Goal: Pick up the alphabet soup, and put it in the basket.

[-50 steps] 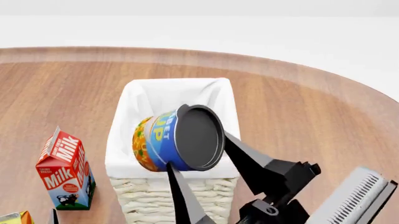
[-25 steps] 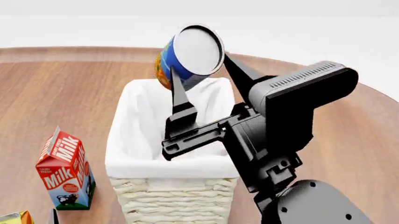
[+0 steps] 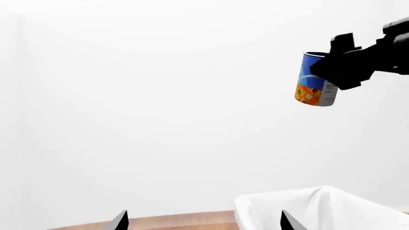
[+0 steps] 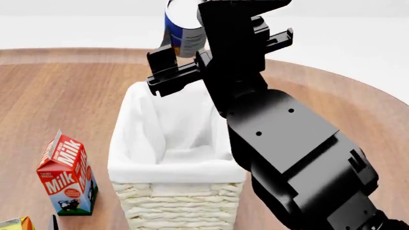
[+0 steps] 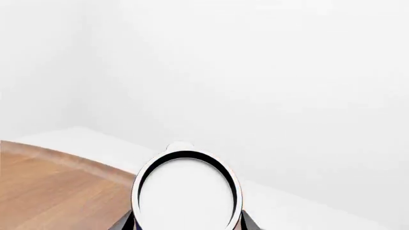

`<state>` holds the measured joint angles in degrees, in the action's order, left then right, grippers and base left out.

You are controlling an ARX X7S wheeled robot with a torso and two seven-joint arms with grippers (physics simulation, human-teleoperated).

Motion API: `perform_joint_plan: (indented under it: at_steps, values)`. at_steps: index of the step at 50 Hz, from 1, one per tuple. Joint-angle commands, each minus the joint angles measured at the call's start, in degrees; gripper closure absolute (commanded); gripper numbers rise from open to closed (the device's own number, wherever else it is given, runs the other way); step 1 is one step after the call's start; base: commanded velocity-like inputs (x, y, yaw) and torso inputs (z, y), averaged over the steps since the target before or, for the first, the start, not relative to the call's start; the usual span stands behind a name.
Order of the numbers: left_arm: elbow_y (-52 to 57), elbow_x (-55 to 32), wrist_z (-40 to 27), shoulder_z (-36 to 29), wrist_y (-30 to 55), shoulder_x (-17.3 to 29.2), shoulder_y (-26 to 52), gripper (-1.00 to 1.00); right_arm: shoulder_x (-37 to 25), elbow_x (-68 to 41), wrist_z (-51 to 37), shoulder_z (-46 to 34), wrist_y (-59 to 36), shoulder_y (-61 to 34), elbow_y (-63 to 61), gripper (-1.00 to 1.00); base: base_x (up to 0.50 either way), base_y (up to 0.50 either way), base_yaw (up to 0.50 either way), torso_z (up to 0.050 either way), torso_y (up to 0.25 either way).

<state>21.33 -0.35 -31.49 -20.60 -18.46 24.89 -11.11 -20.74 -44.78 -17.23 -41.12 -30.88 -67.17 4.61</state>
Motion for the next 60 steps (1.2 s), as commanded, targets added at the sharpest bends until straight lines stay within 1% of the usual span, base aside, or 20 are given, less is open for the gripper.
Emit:
perform_joint_plan:
  at_steps: [1,3,10,21,27,36,39,40,42,46,48,51,60]
  values:
    - [0.0,0.0,-0.1,-0.1,0.0,0.1,0.0,-1.0,5.4,4.8,0.6,-4.0,-5.8,-8.3,9.0,1.0,0.0,0.0,0.0,0.0,0.0]
    - [0.3,0.0,-0.2,-0.1,0.1,0.2,-0.1,-1.0,7.0,5.2,1.1,-4.2,-6.1,-9.9,13.1,1.0,0.0,0.0,0.0,0.0,0.0]
    - [0.4,0.0,-0.2,-0.2,0.4,0.2,0.0,-1.0,10.6,7.4,1.9,-5.9,-6.7,-13.6,21.6,1.0,0.0,0.0,0.0,0.0,0.0]
    - [0.2,0.0,-0.3,-0.4,0.5,0.2,0.2,-1.0,14.8,9.5,4.1,-7.7,-4.9,-16.1,32.1,1.0,0.0,0.0,0.0,0.001,0.001]
    - [-0.1,-0.2,-0.3,-0.4,0.3,0.3,0.3,-1.0,18.0,11.1,6.2,-9.5,-3.6,-17.9,40.8,1.0,0.0,0.0,0.0,0.0,0.002]
    - [-0.6,-0.1,-0.3,-0.6,0.0,0.3,0.5,-1.0,20.1,9.8,8.7,-9.4,-2.1,-19.6,47.2,1.0,0.0,0.0,0.0,0.0,0.0]
    - [-0.6,0.0,-0.4,-0.6,0.0,0.2,0.5,-1.0,20.6,4.6,10.6,-9.0,-1.3,-20.8,50.8,1.0,0.0,0.0,0.0,0.0,0.0]
    - [-0.6,0.0,-0.3,-0.7,-0.1,0.3,0.5,-1.0,20.6,1.8,11.8,-7.2,-1.2,-21.0,51.5,1.0,0.0,0.0,0.0,0.0,0.01]
    - [-0.7,-0.1,-0.4,-0.7,-0.1,0.3,0.5,-1.0,20.7,-0.2,12.0,-8.8,-0.1,-21.4,53.1,1.0,0.0,0.0,0.0,0.0,0.0]
    - [-0.6,0.1,-0.4,-0.8,-0.1,0.3,0.4,-1.0,20.7,-7.3,13.1,-11.6,1.0,-22.6,55.9,1.0,0.0,0.0,0.0,0.0,0.0]
    - [-0.5,0.0,-0.5,-0.7,-0.2,0.4,0.3,-1.0,20.7,-10.3,13.8,-12.0,1.3,-23.1,56.9,1.0,0.0,0.0,0.0,0.0,0.0]
    - [-0.4,0.2,-0.5,-0.8,-0.1,0.4,0.3,-1.0,20.6,-13.3,14.6,-13.0,1.8,-23.3,57.9,1.0,0.0,0.0,0.0,0.0,0.0]
    - [-0.1,0.1,-0.6,-0.8,0.1,0.5,0.3,-1.0,20.7,-19.6,15.3,-20.8,4.5,-23.9,60.4,1.0,0.0,0.0,0.0,0.0,0.001]
